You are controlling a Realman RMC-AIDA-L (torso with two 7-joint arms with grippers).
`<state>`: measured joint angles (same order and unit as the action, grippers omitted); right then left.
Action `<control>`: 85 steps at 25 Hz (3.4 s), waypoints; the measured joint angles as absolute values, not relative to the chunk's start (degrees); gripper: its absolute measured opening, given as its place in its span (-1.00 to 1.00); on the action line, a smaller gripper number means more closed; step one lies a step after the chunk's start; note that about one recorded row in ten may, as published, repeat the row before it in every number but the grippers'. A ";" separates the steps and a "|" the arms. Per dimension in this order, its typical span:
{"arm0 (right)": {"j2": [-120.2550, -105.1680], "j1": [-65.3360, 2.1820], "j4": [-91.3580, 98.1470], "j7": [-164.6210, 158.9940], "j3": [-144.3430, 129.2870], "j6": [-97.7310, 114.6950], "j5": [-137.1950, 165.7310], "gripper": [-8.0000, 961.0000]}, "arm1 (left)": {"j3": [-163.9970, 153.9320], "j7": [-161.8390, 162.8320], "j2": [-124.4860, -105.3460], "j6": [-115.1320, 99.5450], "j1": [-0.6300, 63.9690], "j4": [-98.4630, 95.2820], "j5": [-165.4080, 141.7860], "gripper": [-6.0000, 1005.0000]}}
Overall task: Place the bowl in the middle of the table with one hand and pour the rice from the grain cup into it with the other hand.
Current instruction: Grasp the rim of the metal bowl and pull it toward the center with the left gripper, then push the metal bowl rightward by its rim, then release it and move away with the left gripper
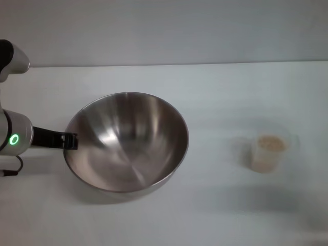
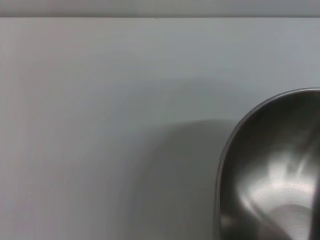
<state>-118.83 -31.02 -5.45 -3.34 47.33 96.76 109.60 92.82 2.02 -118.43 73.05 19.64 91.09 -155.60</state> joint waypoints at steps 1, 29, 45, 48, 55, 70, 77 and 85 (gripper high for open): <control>-118.83 -31.02 -5.45 -3.34 47.31 96.77 109.60 0.19 | 92.80 2.02 -118.41 72.99 19.65 91.09 -155.60 -0.52; -118.83 -31.03 -5.45 -3.34 47.46 97.33 109.58 0.19 | 92.79 1.98 -118.34 72.57 20.21 90.63 -155.42 -0.85; -118.83 -30.69 -5.45 -3.34 47.46 97.39 109.64 0.19 | 95.78 -0.71 -118.31 72.61 20.77 90.40 -152.62 -0.90; -118.82 -30.67 -5.48 -3.34 47.46 97.39 109.66 0.19 | 98.55 -2.74 -118.29 72.60 21.16 89.77 -149.31 -0.90; -118.83 -30.67 -5.58 -3.34 47.46 97.58 109.67 0.19 | 103.07 -5.22 -118.17 72.91 22.98 88.82 -144.13 -0.90; -118.82 -30.68 -5.64 -3.34 47.18 98.01 109.78 0.19 | 104.25 -6.06 -118.26 73.10 29.83 84.81 -138.47 -0.90; -118.82 -30.74 -5.72 -3.37 47.02 98.01 109.77 0.19 | 103.83 -6.56 -118.42 71.60 33.03 80.82 -137.93 -0.89; -118.82 -30.85 -5.72 -3.40 47.02 98.00 109.77 0.19 | 102.36 -6.85 -118.48 69.06 34.15 77.14 -137.81 -0.89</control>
<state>-118.82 -30.85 -5.72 -3.40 47.02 98.00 109.77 102.36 -6.86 -118.48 69.06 34.15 77.14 -137.81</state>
